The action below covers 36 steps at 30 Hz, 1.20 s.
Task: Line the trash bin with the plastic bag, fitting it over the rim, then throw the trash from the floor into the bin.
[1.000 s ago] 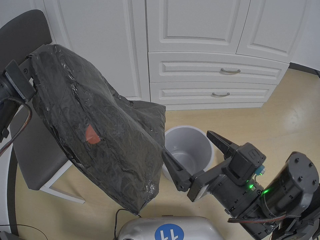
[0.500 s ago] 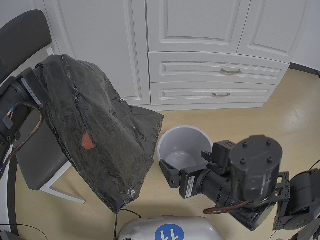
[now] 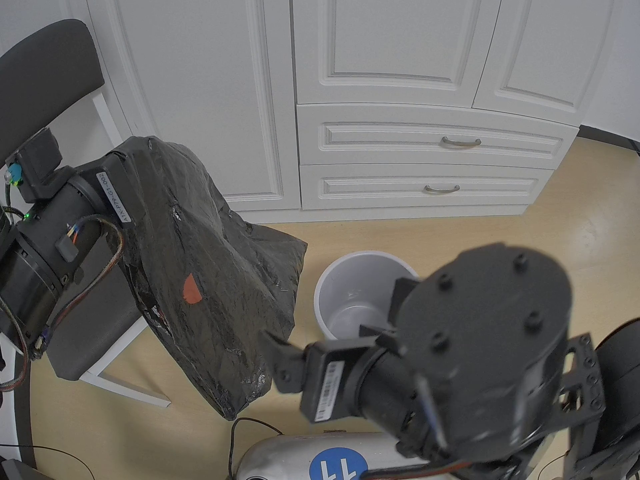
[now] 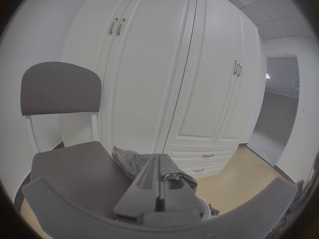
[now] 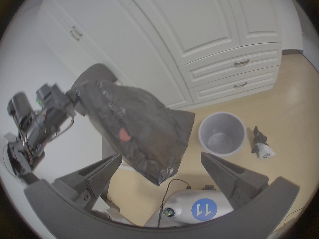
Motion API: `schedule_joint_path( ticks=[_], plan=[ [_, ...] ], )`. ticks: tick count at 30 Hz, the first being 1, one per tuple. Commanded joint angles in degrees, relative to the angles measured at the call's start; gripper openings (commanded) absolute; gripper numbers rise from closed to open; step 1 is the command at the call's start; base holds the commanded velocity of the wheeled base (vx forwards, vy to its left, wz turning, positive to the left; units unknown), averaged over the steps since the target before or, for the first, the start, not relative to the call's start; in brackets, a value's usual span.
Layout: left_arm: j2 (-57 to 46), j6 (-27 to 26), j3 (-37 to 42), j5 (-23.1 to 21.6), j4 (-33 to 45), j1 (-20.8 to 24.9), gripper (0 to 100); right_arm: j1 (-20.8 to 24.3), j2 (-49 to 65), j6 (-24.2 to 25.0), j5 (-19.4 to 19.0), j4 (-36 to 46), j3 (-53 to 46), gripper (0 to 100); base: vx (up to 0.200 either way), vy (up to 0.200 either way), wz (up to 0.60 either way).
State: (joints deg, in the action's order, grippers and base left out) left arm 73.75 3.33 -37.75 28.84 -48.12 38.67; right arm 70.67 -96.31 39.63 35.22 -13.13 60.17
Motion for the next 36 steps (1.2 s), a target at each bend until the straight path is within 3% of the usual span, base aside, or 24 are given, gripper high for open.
schedule_joint_path(
  ticks=[1, 6, 12, 20, 24, 36],
  plan=[
    [1.57, -0.08, -0.39, 1.39, 0.04, 0.09, 0, 2.81, -6.70, -1.31, 0.11, -0.49, 1.88, 100, 0.000, 0.000, 0.00],
    [2.18, -0.16, -0.57, 2.71, -0.05, 0.44, 0, 3.51, -11.80, -0.87, 0.38, -5.06, 3.46, 100, 0.000, 0.000, 0.00],
    [2.98, -0.60, -0.65, 3.50, -0.14, 0.71, 0, 3.95, -17.95, -1.31, 4.95, -10.69, 3.64, 100, 0.000, 0.000, 0.00],
    [2.98, -0.78, -0.65, 3.76, -0.14, 0.71, 0, 5.36, -20.41, -0.78, 5.21, -10.86, 3.72, 100, 0.000, 0.000, 0.00],
    [3.68, -0.95, -0.74, 5.79, -0.22, 0.71, 0, 8.17, -23.84, 0.27, 5.47, -14.12, 3.72, 100, 0.000, 0.000, 0.00],
    [3.68, -1.04, -0.74, 5.79, -0.22, 0.71, 0, 6.32, -32.10, -0.26, 10.05, -18.42, 6.45, 100, 0.000, 0.000, 0.00]
  ],
)
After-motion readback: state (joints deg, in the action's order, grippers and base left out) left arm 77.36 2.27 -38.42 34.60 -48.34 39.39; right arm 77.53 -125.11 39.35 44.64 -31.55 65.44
